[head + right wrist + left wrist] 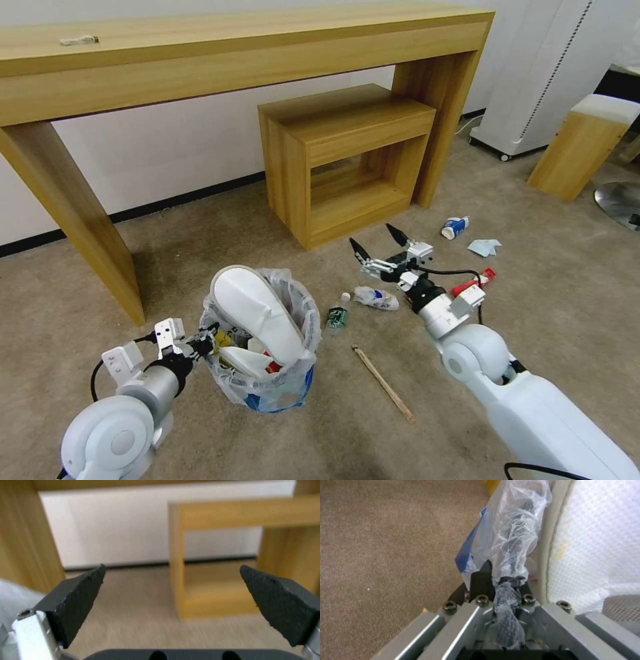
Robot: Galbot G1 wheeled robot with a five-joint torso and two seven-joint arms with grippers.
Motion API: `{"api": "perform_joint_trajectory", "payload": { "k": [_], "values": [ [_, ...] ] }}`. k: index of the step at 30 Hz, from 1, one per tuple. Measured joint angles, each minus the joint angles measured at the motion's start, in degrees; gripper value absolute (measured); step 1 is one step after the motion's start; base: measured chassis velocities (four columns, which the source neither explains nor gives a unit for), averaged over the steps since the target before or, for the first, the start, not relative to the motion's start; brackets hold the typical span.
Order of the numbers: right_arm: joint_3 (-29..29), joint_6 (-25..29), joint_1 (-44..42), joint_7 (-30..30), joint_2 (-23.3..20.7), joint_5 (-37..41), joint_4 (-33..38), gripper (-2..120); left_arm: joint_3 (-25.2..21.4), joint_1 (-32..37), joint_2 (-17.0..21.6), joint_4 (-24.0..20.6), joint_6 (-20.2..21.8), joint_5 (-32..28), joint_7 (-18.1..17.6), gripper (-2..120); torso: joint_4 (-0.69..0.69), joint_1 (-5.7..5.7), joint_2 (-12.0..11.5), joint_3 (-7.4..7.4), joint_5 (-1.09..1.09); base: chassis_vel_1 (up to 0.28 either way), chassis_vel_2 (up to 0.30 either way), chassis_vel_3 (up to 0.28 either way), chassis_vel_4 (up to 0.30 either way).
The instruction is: Pick up the trash bin and place the garbage on the floor into it.
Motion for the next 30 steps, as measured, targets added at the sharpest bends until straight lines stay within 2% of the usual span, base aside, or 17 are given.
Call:
{"api": "perform_joint_trajectory", "payload": {
  "k": [2, 9, 20, 24, 27, 30],
  "values": [
    [0.6, -3.4, -1.1, 1.7, -0.7, -0.5, 0.6, 100, 0.0, 0.0, 0.0, 0.1, -0.1, 0.2, 0.1, 1, 0.0, 0.0, 0.0, 0.0, 0.01, 0.0, 0.0, 0.0, 0.0],
    [2.2, -9.5, -4.2, 2.1, -1.9, -0.6, 3.0, 100, -0.1, 0.1, 0.0, 0.4, -0.4, 0.7, 0.3, 1, 0.0, 0.0, 0.0, 0.0, 0.0, 0.0, 0.0, 0.0, 0.0],
    [2.6, -10.6, -8.2, 1.8, -3.6, -0.7, 3.4, 100, -0.5, 0.6, -0.2, 0.9, -0.8, 1.5, 0.6, 1, 0.0, 0.0, 0.0, 0.0, 0.0, 0.0, 0.0, 0.0, 0.0],
    [1.7, -10.9, -9.7, 2.6, -4.7, -0.8, 3.5, 100, -0.6, 0.5, -0.2, 1.3, -1.0, 1.5, 0.7, 1, 0.01, 0.0, 0.0, 0.0, 0.0, 0.0, 0.0, 0.0, 0.0],
    [-0.3, -10.8, -12.1, 4.2, -7.2, -2.3, 2.5, 100, -0.9, 0.4, -0.3, 2.0, -1.5, 1.8, 0.9, 1, 0.0, 0.0, 0.0, 0.01, 0.0, 0.0, 0.0, 0.0, 0.0],
    [-0.7, -10.3, -13.0, 4.4, -7.2, -2.9, 1.9, 100, -0.9, 0.4, -0.6, 2.3, -1.8, 2.4, 1.2, 1, 0.01, 0.0, 0.0, 0.01, 0.0, 0.0, 0.0, 0.0, 0.0]
  ]
}}
